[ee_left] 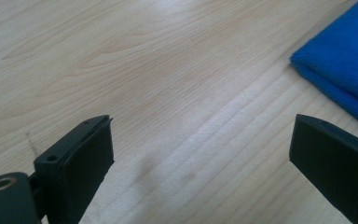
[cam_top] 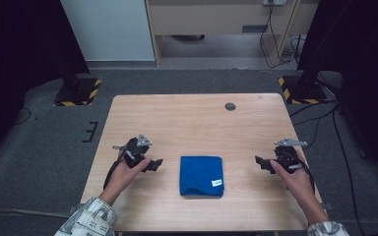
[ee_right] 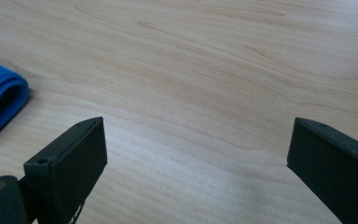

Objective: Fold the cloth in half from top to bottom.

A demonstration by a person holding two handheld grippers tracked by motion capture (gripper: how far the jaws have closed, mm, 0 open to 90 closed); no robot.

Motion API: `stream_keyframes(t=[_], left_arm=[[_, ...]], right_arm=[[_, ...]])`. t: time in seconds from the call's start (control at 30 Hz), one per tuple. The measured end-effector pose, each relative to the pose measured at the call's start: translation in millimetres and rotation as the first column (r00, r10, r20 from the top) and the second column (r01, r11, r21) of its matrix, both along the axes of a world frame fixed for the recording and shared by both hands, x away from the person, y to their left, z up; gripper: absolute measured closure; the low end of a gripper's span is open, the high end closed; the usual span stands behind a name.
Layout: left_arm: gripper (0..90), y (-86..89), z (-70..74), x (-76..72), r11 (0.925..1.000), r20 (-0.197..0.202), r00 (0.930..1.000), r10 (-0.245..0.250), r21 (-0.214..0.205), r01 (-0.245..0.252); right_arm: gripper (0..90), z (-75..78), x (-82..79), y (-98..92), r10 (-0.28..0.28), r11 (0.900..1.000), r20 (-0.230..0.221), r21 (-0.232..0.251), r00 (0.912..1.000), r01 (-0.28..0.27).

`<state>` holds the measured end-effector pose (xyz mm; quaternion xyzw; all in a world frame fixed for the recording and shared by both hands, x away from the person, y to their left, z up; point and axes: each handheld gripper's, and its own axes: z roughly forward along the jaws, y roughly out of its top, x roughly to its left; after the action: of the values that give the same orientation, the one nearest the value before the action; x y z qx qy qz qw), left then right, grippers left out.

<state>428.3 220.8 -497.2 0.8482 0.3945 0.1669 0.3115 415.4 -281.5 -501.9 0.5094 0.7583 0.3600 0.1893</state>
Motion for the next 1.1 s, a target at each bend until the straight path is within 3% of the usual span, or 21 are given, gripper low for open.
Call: stream_keyframes(t=[0.07, 0.13, 0.43, 0.5, 0.57, 0.67, 0.77, 0.93, 1.03, 1.1], left_arm=[[5.5, 3.1, -1.7, 3.9, 0.9999, -0.002, 0.9999, 0.011, 0.001, -0.011], [5.5, 7.2, -4.4, 10.2, 0.9996, -0.009, 0.9996, 0.027, 0.012, -0.027], [5.5, 13.6, -9.7, 24.8, 0.9975, -0.006, 0.9978, 0.067, 0.024, -0.066], [5.4, 15.3, -10.6, 27.3, 0.9940, 0.018, 0.9945, 0.103, 0.035, -0.104], [5.3, 17.4, -14.2, 31.0, 0.9914, 0.008, 0.9917, 0.128, 0.027, -0.128], [4.8, 19.0, -18.5, 34.1, 0.9890, 0.004, 0.9893, 0.146, 0.027, -0.146], [4.7, 20.7, -23.1, 36.1, 0.9873, -0.004, 0.9875, 0.158, 0.021, -0.158], [4.7, 23.3, -28.5, 36.2, 0.9824, -0.010, 0.9824, 0.186, -0.014, -0.187], [4.7, 23.5, -34.5, 35.5, 0.9782, -0.024, 0.9785, 0.205, -0.028, -0.206], [1.8, 23.8, -38.0, 33.4, 0.9789, -0.001, 0.9799, 0.200, -0.044, -0.200]], right_arm=[[5.5, -1.2, 5.6, 0.2, -0.005, 1.0000, -0.001, 0.000, 1.0000, 0.005], [6.1, -4.7, 16.0, -0.5, -0.022, 0.9990, -0.033, 0.037, 0.9992, 0.023], [7.1, -14.6, 38.3, 6.8, -0.034, 0.9994, -0.078, 0.006, 0.9964, 0.035], [7.1, -15.9, 45.0, 6.9, -0.051, 0.9985, -0.056, -0.021, 0.9971, 0.050], [7.6, -18.6, 52.9, 5.3, -0.089, 0.9955, -0.041, -0.036, 0.9952, 0.088], [7.6, -23.8, 58.1, 2.2, -0.130, 0.9912, -0.043, -0.031, 0.9905, 0.129], [7.0, -30.2, 60.5, 1.3, -0.153, 0.9870, -0.057, -0.059, 0.9866, 0.149], [3.6, -35.9, 61.5, 6.7, -0.158, 0.9826, -0.026, -0.104, 0.9872, 0.154], [2.7, -38.2, 60.6, 10.2, -0.145, 0.9852, -0.007, -0.093, 0.9894, 0.144], [2.7, -38.3, 60.1, 11.3, -0.146, 0.9850, -0.007, -0.094, 0.9893, 0.145]])
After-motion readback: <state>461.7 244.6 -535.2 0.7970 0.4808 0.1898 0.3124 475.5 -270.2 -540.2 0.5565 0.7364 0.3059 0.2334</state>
